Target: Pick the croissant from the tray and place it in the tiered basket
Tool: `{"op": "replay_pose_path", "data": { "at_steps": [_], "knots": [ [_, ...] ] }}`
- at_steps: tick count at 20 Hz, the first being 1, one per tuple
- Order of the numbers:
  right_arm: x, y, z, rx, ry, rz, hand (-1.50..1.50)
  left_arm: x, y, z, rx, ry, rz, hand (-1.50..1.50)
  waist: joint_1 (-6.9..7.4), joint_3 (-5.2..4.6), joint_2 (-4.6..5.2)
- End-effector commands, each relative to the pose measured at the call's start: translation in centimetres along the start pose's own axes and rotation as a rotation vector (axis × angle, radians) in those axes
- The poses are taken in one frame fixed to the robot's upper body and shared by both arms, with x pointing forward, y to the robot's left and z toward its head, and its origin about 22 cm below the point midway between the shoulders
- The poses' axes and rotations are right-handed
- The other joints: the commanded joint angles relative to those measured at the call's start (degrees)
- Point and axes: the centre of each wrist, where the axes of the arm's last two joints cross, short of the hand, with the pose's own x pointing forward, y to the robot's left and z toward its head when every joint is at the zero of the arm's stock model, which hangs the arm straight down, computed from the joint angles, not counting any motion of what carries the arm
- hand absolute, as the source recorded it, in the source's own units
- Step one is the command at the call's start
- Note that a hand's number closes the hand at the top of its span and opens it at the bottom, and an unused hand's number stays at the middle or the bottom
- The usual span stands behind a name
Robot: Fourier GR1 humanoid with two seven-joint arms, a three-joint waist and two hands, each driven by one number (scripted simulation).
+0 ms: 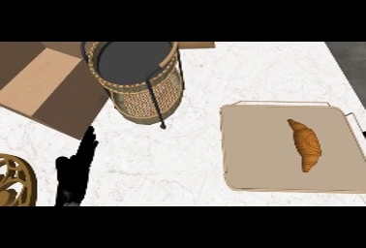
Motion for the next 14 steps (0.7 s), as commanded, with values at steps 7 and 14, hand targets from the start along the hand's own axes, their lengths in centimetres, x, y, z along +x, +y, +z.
{"op": "replay_pose_path", "data": {
  "at_steps": [7, 14],
  "knots": [
    [2.0, -3.8, 3.0, 0.42, 0.255, 0.496, -1.5, -0.8, -0.3, 0.2, -0.013, -0.014, -0.025, 0.0, 0.96, -0.51, 0.6],
    [6.6, -2.8, 1.4, 0.441, 0.288, 0.852, -1.5, 0.0, -1.4, -0.5, -0.03, -0.023, -0.029, 0.0, 2.4, -0.47, 0.84]
  ]
}}
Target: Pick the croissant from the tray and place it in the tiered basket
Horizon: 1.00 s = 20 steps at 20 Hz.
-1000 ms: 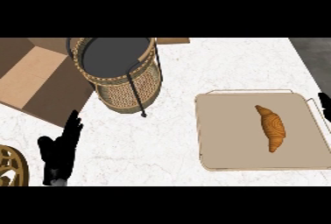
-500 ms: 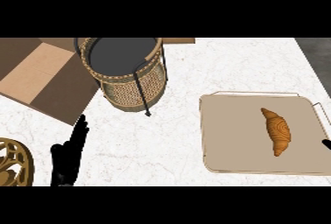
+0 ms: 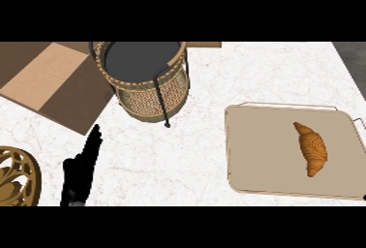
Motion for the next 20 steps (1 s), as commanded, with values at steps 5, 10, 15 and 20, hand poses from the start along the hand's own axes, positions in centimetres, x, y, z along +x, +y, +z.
{"op": "replay_pose_path", "data": {
  "at_steps": [5, 10, 15, 20],
  "knots": [
    [5.7, 0.7, 2.3, -0.066, 0.144, 0.228, -1.5, -1.1, -0.5, 0.8, -0.023, 0.027, -0.015, 0.0, 1.87, 0.21, 0.02],
    [8.4, 4.4, 2.9, -0.061, 0.152, 0.287, -1.5, -1.6, -0.9, -0.5, -0.044, 0.018, -0.01, 0.0, 1.56, 0.29, 0.06],
    [8.7, 7.6, -0.7, -0.036, 0.24, 0.442, -1.5, 0.0, -0.5, -2.2, -0.037, 0.019, -0.01, 0.0, 1.95, 0.32, 0.38],
    [9.3, 9.1, -1.3, 0.043, 0.313, 0.537, -1.5, 0.3, -0.4, -1.5, -0.023, 0.005, 0.008, 0.0, 1.08, 0.34, -0.09]
  ]
}}
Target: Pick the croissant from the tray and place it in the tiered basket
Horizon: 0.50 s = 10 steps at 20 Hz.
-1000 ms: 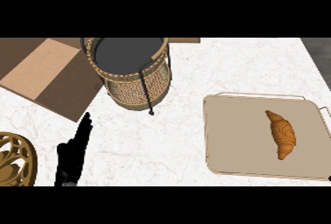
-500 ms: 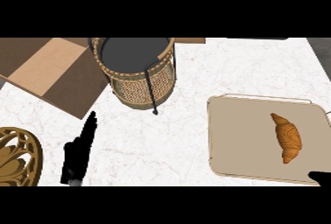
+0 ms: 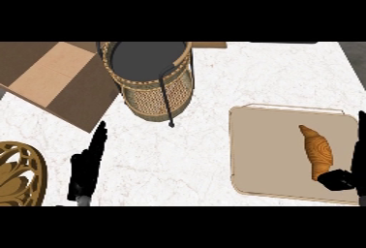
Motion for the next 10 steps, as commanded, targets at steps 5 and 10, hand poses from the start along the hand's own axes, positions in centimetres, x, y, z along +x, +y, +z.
{"op": "replay_pose_path", "data": {
  "at_steps": [5, 10],
  "knots": [
    [4.6, 2.2, 0.3, 0.097, 0.138, 0.088, -1.5, -1.3, 0.2, 0.9, 0.017, 0.038, 0.006, 0.0, -1.2, -0.09, -0.17],
    [7.0, 4.3, -0.6, 0.117, 0.142, 0.098, -1.5, -1.0, 0.2, -0.3, 0.024, 0.036, 0.009, 0.0, -1.36, -0.09, -0.06]
  ]
}}
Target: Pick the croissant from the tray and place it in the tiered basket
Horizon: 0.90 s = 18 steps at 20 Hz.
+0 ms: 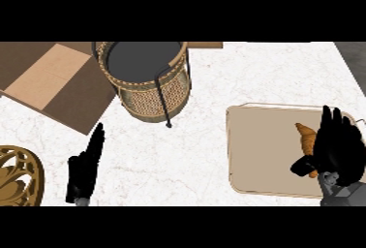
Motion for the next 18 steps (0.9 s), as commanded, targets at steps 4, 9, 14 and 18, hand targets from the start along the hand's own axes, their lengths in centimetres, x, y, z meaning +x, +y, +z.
{"op": "replay_pose_path", "data": {
  "at_steps": [4, 9, 14, 18],
  "knots": [
    [2.3, -0.1, -1.2, 0.11, 0.199, 0.141, -1.5, 0.2, 0.9, 0.2, 0.011, 0.029, -0.01, 0.0, -0.16, -0.2, 0.06],
    [2.2, 2.2, -1.7, 0.14, 0.238, 0.139, -1.5, -0.7, 0.2, 0.7, -0.007, 0.032, -0.012, 0.0, -0.5, -0.16, 0.09],
    [3.7, 1.7, -1.8, 0.177, 0.237, 0.148, -1.5, -0.8, 0.2, 1.4, 0.01, 0.025, -0.013, 0.0, -0.41, -0.17, 0.01],
    [0.7, 1.9, -2.9, 0.182, 0.26, 0.167, -1.5, -1.2, 0.6, 1.3, 0.015, 0.04, 0.001, 0.0, -0.91, -0.17, -0.04]
  ]
}}
